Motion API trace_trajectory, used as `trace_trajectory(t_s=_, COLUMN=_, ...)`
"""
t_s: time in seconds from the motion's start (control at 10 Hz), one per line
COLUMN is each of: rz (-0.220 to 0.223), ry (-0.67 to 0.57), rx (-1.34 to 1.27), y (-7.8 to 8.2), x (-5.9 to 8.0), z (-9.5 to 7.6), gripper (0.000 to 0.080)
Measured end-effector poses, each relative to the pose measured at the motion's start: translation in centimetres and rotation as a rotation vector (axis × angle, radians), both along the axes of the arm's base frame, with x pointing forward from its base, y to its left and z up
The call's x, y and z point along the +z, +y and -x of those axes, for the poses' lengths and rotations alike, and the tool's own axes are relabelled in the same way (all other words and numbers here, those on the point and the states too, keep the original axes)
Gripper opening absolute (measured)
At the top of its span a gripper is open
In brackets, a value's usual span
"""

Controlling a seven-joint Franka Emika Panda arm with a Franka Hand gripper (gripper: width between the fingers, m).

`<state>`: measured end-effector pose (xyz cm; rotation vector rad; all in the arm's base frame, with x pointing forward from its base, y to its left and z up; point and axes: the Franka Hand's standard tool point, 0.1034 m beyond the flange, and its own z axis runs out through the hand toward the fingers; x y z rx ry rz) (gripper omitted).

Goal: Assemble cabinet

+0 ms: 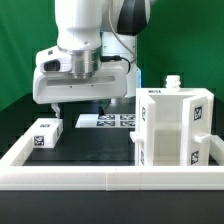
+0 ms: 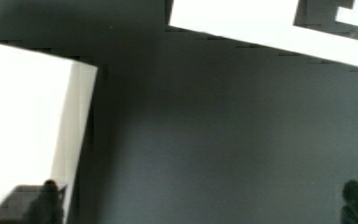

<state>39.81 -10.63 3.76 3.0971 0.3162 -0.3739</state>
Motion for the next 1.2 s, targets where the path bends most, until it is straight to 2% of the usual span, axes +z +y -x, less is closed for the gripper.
trace_trajectory(t_s=0.5, rz=-0.003, ry=0.001, rx=-0.002, y=0.1, x=-0.1, z=0.0, gripper=0.0796)
trace_trajectory(t_s=0.7, rz=0.028, ry=-0.067, rx=-0.028, y=-1.9, x=-0.2, z=-0.9, gripper=0.0796)
trace_trajectory(t_s=0.8, rz=0.044, ry=-0.133, rx=-0.026, y=-2.3, x=-0.2, z=-1.1, gripper=0.0796)
trace_trajectory(t_s=1.0, rz=0.05, ry=-0.143, rx=-0.01, y=-3.6, x=0.1, z=-1.2, gripper=0.0796)
trace_trajectory(t_s=1.2, rz=0.049, ry=-0.14, rx=-0.008, y=-3.5, x=0.0, z=-1.2, gripper=0.0796)
